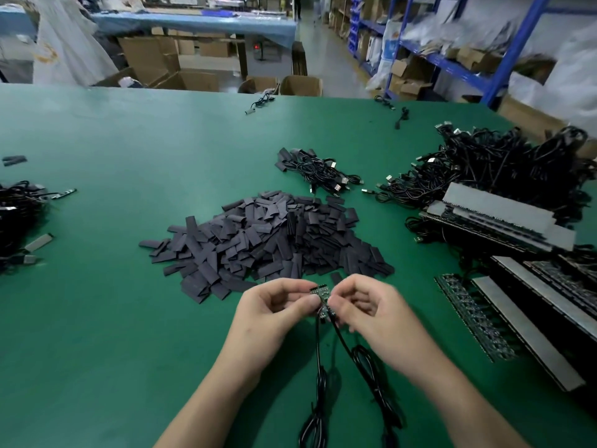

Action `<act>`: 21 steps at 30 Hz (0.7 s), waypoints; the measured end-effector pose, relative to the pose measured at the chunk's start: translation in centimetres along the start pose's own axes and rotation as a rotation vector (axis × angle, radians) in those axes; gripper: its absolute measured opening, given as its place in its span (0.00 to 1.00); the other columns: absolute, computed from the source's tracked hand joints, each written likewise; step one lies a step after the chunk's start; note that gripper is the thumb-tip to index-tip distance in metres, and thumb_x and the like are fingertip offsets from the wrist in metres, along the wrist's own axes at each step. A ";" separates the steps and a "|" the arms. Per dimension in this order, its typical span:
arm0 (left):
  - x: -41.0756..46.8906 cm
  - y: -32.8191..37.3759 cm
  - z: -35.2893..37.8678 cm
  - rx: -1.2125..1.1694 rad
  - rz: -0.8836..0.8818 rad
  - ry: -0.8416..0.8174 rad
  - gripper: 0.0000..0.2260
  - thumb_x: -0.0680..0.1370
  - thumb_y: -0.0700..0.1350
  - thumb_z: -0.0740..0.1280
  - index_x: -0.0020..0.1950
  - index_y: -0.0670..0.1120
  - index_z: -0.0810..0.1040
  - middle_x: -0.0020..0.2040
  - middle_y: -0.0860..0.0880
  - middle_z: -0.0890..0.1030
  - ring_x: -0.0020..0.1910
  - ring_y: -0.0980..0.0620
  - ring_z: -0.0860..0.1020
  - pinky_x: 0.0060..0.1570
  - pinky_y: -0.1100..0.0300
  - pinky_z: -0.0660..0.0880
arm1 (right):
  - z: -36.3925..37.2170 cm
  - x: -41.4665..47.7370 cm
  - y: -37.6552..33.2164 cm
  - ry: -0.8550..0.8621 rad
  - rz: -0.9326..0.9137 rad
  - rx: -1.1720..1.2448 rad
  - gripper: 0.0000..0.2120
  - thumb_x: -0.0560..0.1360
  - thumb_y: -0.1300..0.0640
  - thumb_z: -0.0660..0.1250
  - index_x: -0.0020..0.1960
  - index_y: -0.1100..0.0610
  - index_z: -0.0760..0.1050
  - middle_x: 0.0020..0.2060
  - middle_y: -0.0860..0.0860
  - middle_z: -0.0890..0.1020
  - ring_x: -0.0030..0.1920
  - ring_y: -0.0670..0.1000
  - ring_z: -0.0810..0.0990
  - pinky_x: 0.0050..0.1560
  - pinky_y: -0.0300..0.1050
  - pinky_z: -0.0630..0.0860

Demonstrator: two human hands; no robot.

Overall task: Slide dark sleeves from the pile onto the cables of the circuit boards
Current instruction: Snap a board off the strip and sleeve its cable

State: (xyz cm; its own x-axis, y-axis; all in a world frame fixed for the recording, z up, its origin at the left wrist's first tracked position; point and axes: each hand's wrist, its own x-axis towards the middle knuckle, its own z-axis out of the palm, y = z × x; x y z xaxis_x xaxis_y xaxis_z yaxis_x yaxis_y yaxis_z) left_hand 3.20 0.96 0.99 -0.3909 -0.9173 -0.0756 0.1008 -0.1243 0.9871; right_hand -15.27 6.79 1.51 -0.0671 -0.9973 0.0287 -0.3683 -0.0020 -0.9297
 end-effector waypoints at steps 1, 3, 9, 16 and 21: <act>-0.1 0.0 -0.1 0.003 0.000 -0.014 0.11 0.68 0.46 0.78 0.49 0.44 0.87 0.44 0.43 0.88 0.42 0.53 0.85 0.45 0.67 0.78 | 0.3 -0.1 0.2 0.012 -0.004 0.015 0.04 0.78 0.45 0.71 0.48 0.44 0.80 0.38 0.45 0.84 0.40 0.43 0.83 0.43 0.38 0.78; -0.2 0.0 -0.2 0.032 0.001 -0.051 0.10 0.69 0.47 0.78 0.48 0.46 0.88 0.45 0.43 0.88 0.42 0.53 0.85 0.45 0.66 0.78 | 0.9 -0.4 0.6 0.012 -0.001 0.036 0.03 0.79 0.50 0.71 0.47 0.45 0.80 0.38 0.46 0.84 0.41 0.48 0.84 0.46 0.46 0.81; -0.4 -0.1 0.1 0.106 0.008 -0.119 0.09 0.73 0.52 0.77 0.47 0.47 0.87 0.39 0.48 0.85 0.37 0.56 0.80 0.41 0.63 0.77 | 1.1 -1.3 1.1 -0.032 0.007 0.167 0.07 0.81 0.54 0.70 0.44 0.51 0.79 0.37 0.48 0.83 0.41 0.49 0.83 0.45 0.44 0.78; -0.4 -0.5 0.3 -0.110 -0.061 -0.197 0.13 0.76 0.48 0.74 0.49 0.37 0.84 0.40 0.33 0.83 0.39 0.39 0.83 0.46 0.50 0.80 | 1.3 -0.9 0.9 -0.066 0.027 0.397 0.07 0.80 0.55 0.71 0.45 0.56 0.82 0.39 0.51 0.85 0.40 0.50 0.83 0.49 0.41 0.78; 0.0 -0.3 0.0 -0.021 -0.002 -0.064 0.10 0.72 0.51 0.76 0.46 0.46 0.87 0.39 0.47 0.85 0.38 0.55 0.80 0.42 0.64 0.77 | 0.7 -0.9 1.1 0.049 0.021 0.104 0.10 0.80 0.51 0.70 0.41 0.51 0.78 0.34 0.49 0.83 0.37 0.46 0.81 0.43 0.43 0.79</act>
State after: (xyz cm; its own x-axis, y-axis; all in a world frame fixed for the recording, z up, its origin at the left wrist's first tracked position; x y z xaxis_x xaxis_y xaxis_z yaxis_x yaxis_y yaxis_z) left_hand 3.13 1.04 0.66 -0.4484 -0.8912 -0.0681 0.1187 -0.1349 0.9837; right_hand -14.94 7.64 0.25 -0.1202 -0.9925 0.0241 -0.2681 0.0091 -0.9634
